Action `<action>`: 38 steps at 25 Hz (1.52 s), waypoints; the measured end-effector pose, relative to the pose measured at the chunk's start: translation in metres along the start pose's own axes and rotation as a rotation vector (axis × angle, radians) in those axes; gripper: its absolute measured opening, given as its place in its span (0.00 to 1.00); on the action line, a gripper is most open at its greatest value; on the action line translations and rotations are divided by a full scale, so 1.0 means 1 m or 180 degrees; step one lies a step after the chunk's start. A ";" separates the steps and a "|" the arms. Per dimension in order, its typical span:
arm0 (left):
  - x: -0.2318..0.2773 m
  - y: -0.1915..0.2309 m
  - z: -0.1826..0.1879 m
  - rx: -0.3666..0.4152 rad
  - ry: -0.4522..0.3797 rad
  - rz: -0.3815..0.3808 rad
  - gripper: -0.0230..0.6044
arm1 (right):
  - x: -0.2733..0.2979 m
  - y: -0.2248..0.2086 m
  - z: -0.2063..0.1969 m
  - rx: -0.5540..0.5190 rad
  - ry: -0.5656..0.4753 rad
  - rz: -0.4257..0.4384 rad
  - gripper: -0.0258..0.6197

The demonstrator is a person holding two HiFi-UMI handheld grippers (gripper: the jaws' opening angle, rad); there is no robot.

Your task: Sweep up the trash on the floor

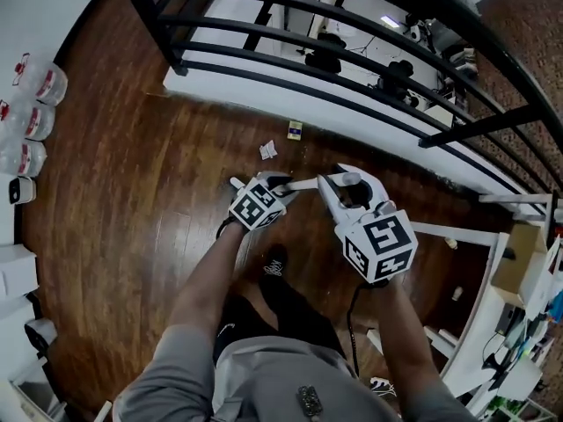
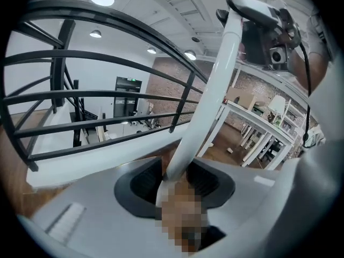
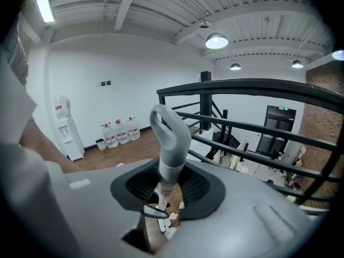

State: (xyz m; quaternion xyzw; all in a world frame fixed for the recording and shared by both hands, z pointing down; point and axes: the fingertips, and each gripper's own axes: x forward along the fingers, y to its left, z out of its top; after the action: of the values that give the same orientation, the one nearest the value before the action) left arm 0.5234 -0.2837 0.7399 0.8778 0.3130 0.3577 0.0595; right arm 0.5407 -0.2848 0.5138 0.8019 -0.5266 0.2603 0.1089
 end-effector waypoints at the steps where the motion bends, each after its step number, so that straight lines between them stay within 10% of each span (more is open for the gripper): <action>1: 0.005 -0.002 0.005 0.0034 0.0012 -0.0013 0.26 | -0.004 -0.004 0.001 -0.0007 -0.0020 0.0001 0.20; 17: 0.004 0.005 0.059 0.0593 0.0334 -0.0415 0.25 | -0.027 -0.054 0.033 0.0660 -0.0388 -0.0448 0.20; 28: 0.054 0.048 0.058 0.0798 0.0501 -0.1020 0.26 | 0.017 -0.096 0.013 0.1040 -0.0233 -0.1168 0.20; 38: 0.100 0.002 0.082 0.1337 0.0660 -0.1722 0.27 | -0.033 -0.124 -0.006 0.1281 -0.0261 -0.1976 0.20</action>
State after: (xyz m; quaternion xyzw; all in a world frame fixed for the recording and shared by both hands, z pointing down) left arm 0.6340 -0.2167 0.7389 0.7153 0.6051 0.3440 -0.0618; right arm 0.6410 -0.2041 0.5138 0.9386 -0.2005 0.2808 0.0017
